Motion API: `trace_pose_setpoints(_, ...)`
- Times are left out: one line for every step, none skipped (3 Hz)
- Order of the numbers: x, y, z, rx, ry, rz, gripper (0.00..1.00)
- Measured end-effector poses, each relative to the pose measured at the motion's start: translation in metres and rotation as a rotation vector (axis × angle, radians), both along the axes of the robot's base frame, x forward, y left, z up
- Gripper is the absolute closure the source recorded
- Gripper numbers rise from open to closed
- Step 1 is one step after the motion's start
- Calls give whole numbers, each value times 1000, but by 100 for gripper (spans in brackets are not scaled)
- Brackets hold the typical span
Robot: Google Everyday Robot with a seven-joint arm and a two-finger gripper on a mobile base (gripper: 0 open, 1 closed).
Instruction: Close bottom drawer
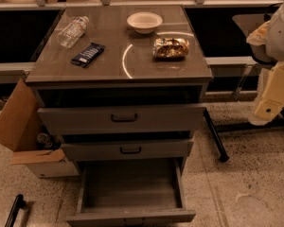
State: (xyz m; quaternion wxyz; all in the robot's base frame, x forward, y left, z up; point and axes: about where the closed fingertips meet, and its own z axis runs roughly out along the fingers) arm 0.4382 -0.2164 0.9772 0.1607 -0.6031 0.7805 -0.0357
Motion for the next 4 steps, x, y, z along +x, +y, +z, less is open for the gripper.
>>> trace_pose_setpoints(0,0,0,0,0,0,0)
trace_pose_setpoints(0,2,-7,15,-2,12,0)
trace_pose_setpoints(1,6,-45,94,15,36,0)
trace_pose_setpoints(2,14,-105,202,71,60,0)
